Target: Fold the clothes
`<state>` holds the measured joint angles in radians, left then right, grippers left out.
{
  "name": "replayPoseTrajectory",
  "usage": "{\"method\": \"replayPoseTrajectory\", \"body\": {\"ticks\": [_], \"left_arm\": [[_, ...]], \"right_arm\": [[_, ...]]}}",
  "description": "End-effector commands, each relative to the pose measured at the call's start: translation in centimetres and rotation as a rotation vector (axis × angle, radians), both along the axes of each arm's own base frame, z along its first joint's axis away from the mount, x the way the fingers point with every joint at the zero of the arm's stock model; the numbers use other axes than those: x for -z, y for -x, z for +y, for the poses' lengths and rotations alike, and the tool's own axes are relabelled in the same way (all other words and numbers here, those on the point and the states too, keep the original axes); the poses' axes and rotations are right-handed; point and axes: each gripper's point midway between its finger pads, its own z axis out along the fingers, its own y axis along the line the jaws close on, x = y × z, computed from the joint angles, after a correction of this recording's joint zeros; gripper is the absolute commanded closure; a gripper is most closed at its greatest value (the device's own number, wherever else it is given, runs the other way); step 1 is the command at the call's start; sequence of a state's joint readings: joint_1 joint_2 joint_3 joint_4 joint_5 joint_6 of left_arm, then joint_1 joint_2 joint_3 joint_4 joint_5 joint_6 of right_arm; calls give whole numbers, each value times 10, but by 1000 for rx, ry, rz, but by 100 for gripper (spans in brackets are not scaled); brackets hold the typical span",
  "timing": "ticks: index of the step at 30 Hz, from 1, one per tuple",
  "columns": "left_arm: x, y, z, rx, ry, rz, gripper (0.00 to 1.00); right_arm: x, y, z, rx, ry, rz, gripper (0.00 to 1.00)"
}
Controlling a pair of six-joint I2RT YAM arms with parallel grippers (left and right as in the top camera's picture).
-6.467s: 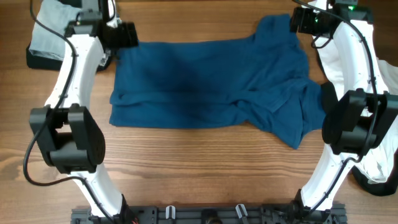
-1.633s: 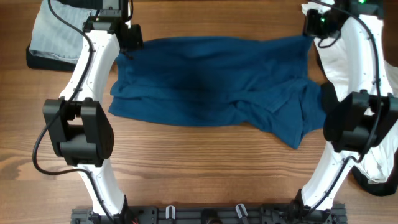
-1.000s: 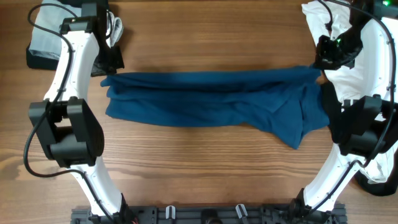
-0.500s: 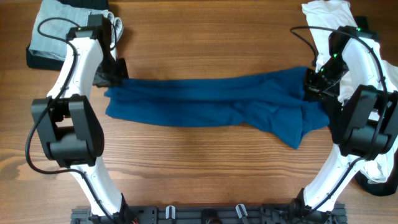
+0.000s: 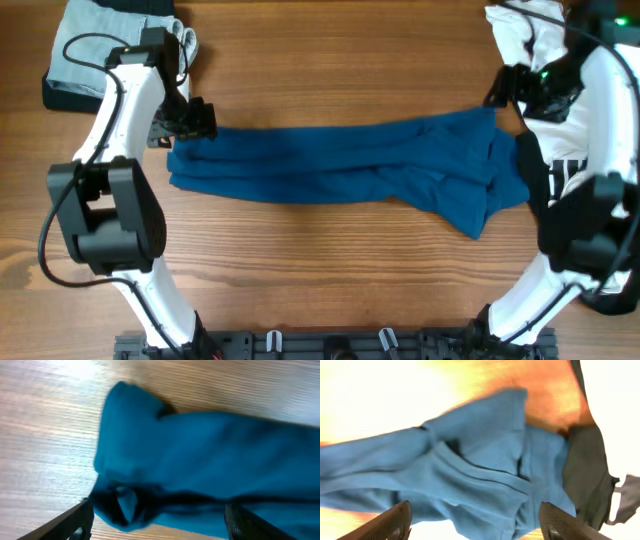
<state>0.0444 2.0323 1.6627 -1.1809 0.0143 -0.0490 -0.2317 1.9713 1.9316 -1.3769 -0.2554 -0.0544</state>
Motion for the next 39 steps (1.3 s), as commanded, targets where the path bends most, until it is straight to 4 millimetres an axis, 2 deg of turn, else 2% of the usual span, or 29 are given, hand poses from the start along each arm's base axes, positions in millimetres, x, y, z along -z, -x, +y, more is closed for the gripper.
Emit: {"method": "replayPoseTrajectory", "body": {"ticks": [1,6,7,11,18,26,31,39], "left_arm": [[-22,-5,-20,133,114,-65,15],[-23,-8,-22,192,125,-85,15],[-23,-9,-22,203,125,-88,15],[-23,-12,-21,204,121,-103,15],[-15,-16,-17,196,118,-121,16],[-10,-10,10,128,119,-106,17],[10,-4,8,168,152,-104,16],[46,-9,8,182,141,-171,15]], "right_arm": [[-14,-8,27,-101,-45,-71,16],[-16,-21,53,-163,-37,-121,15],[-17,-24,57,-169,-36,-132,10],[-19,-35,76,-199,-33,-173,5],[-20,-41,76,-154,-29,-182,2],[-20,-42,76,-154,-27,-188,2],[-17,-46,76,-155,-26,-200,0],[-7,-48,76,-132,-33,-193,1]]}}
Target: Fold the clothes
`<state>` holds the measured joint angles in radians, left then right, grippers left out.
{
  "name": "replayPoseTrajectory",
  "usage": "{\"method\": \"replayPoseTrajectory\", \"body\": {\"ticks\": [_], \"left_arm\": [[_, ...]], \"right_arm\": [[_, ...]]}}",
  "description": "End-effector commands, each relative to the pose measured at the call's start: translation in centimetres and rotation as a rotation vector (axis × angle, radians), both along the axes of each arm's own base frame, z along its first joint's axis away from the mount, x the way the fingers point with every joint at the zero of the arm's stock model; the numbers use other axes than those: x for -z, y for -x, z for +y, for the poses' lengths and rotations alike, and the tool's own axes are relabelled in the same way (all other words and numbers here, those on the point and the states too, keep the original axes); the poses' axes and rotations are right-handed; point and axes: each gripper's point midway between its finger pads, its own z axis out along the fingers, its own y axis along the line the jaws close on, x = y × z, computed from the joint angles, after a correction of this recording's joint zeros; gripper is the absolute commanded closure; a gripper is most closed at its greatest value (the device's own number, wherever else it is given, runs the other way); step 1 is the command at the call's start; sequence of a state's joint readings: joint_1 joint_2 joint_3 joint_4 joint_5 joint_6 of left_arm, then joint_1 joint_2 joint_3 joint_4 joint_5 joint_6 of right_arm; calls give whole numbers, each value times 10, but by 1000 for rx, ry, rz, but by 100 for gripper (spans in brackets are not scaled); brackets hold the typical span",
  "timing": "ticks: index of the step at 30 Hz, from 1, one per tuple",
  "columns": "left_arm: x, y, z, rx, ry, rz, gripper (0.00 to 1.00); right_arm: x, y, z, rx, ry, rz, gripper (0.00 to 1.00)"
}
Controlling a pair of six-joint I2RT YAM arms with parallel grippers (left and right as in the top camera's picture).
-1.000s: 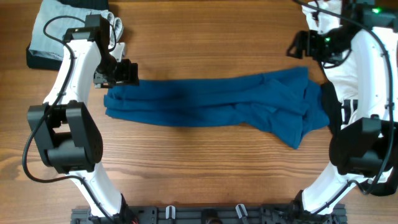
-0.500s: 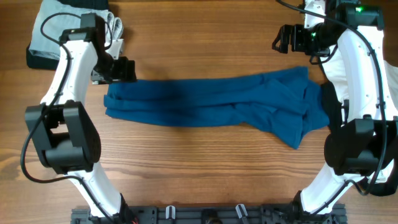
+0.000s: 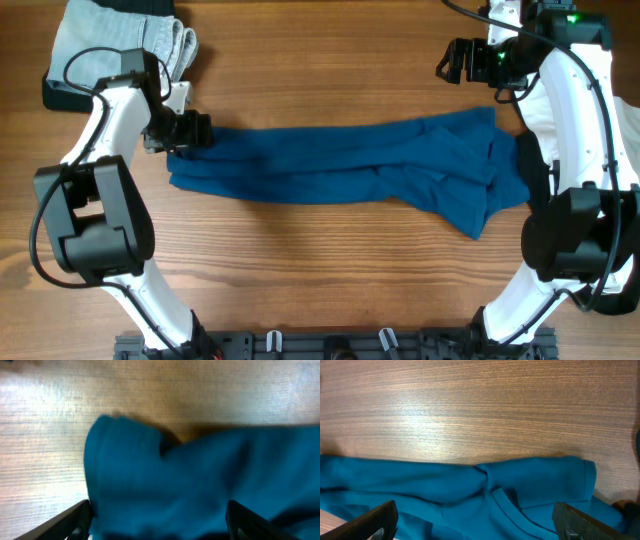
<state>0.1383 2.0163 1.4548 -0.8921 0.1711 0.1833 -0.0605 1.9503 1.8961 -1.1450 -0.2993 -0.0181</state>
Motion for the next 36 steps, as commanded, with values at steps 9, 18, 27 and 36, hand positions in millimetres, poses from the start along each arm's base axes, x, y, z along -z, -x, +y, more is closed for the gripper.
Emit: {"method": "replayPoseTrajectory", "body": {"ticks": [9,18,27,36], "left_arm": [[17,10,-6,102,25,-40,16],[20,22,36,30,-18,-3,16],[35,41,22,58,45,39,25],[52,64,-13,59,235,50,91]], "right_arm": [[8,2,1,16,-14,27,1],[9,4,1,14,-13,36,0],[9,3,1,14,-13,36,1],[9,4,2,45,-28,45,0]]}}
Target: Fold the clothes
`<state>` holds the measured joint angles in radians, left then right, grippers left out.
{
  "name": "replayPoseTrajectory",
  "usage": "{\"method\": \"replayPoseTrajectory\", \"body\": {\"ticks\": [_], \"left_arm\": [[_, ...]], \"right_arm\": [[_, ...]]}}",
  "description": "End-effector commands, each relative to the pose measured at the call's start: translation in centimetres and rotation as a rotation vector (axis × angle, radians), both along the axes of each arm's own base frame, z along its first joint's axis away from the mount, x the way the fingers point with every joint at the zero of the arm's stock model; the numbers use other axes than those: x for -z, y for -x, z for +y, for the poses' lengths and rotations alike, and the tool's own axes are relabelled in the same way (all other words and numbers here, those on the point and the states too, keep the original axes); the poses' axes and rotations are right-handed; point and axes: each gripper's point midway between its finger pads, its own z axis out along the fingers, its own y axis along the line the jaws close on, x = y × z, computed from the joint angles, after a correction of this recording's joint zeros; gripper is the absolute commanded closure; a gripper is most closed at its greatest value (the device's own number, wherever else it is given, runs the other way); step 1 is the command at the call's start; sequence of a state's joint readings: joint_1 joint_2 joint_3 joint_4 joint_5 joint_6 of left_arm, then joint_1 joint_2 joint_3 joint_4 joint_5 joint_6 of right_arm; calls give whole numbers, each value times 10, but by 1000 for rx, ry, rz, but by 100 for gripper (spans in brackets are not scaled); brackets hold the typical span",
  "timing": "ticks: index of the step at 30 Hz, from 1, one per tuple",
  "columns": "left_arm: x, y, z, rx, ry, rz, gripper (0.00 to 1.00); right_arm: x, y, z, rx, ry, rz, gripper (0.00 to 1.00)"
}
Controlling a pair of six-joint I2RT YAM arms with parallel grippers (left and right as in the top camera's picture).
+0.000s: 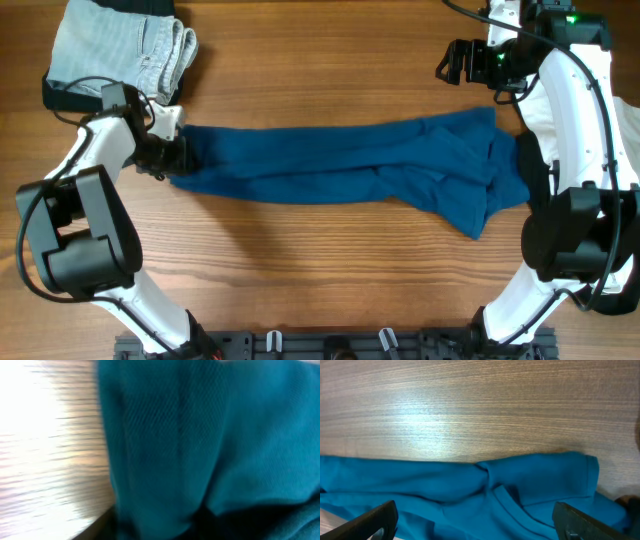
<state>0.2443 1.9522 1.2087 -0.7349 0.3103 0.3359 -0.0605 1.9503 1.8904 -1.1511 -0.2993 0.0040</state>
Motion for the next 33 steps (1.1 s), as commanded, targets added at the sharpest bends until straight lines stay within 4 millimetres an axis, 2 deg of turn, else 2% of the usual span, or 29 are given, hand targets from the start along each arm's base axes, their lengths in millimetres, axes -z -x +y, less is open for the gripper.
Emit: {"method": "replayPoseTrajectory", "body": {"ticks": [1,4,7,10,13,16,20,21,22,25,28,33], "left_arm": [[22,24,-23,7,113,84,96],[22,19,-20,-15,107,67,96],[17,10,-5,-122,77,64,96],[-5,-1,12,-203,57,18,96],[-41,-13,23,-236,36,-75,96],[-81,-19,37,-258,-42,-183,96],[-126,-18,55,-309,-155,-293,96],[-135,-17,57,-315,-172,-317,96],[-149,-16,58,-319,-184,-354,96],[-167,-18,63,-351,-208,-394,96],[-186,-19,73,-380,-262,-429,96],[-213,-18,90,-418,-349,-443,96]], "right_arm": [[7,1,2,27,-22,29,0],[7,3,2,42,-28,39,0],[8,7,4,39,-36,58,2],[9,10,8,32,-36,71,7],[9,12,15,15,-35,76,16],[9,13,26,-11,-34,75,35],[14,16,44,-51,-33,84,86],[19,19,49,-62,-33,98,96],[32,26,57,-73,-34,128,96],[53,39,66,-69,-43,189,96],[76,55,79,-79,-122,254,96],[104,73,82,-55,-148,322,96]]}}
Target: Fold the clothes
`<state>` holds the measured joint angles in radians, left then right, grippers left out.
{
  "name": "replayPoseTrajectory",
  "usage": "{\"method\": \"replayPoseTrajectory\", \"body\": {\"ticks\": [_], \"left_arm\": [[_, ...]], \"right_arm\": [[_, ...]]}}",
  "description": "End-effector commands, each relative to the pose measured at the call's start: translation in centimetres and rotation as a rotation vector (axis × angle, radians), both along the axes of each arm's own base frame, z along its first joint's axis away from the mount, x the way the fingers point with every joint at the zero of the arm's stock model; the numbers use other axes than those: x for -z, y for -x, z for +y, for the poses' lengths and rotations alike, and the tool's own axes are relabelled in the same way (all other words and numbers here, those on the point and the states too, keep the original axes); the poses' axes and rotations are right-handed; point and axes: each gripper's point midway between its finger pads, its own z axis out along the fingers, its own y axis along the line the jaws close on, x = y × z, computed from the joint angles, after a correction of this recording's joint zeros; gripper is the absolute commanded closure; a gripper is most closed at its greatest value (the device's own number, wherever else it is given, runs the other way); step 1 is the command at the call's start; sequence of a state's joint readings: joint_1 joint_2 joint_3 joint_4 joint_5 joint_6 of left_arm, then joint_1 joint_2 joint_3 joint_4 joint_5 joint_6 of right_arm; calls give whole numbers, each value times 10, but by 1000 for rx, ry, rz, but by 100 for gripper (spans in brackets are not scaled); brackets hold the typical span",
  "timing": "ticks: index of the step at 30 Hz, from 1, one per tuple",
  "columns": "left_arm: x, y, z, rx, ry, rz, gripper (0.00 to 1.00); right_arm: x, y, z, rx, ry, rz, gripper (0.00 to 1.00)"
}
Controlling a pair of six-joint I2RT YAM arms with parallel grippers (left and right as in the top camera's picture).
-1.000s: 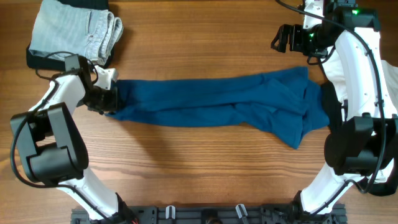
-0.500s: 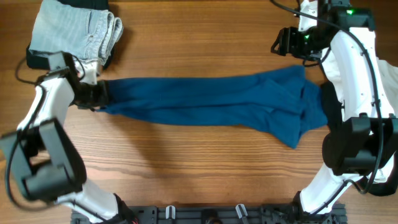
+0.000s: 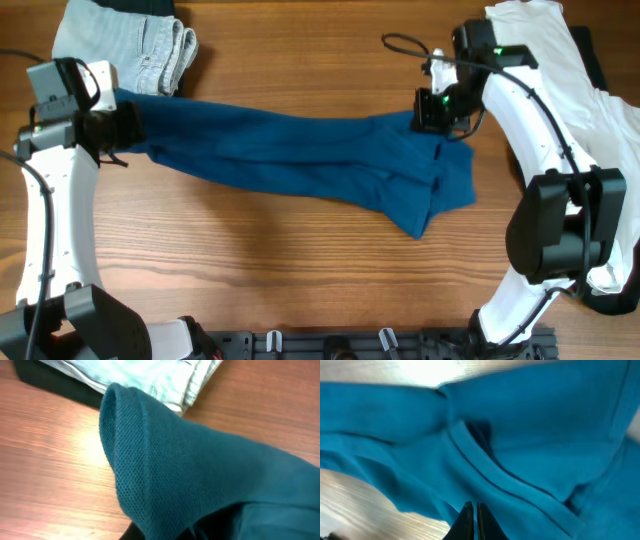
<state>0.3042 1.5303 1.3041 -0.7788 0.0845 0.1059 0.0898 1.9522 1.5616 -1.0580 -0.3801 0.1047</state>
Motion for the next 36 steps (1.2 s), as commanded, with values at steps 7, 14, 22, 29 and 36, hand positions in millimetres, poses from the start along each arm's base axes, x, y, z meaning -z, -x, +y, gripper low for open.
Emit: {"method": "replayPoseTrajectory", "body": {"ticks": [7,14,22,29,36], "left_arm": [[-62,-3,31,-110,-144,-88,96],[-86,-3,36,-122,-178,-110,96],[-77,-10,-16,35,-51,-88,96],[-48,-17,-94,231,-24,12,96],[13,-26,-137,333,-3,179,96]], "right_arm": [[27,15,5,32,-45,63,96],[39,13,5,61,-50,53,96],[41,3,9,93,-80,17,96],[28,-9,9,101,-169,-25,96],[6,-17,-3,112,-198,-93,96]]}}
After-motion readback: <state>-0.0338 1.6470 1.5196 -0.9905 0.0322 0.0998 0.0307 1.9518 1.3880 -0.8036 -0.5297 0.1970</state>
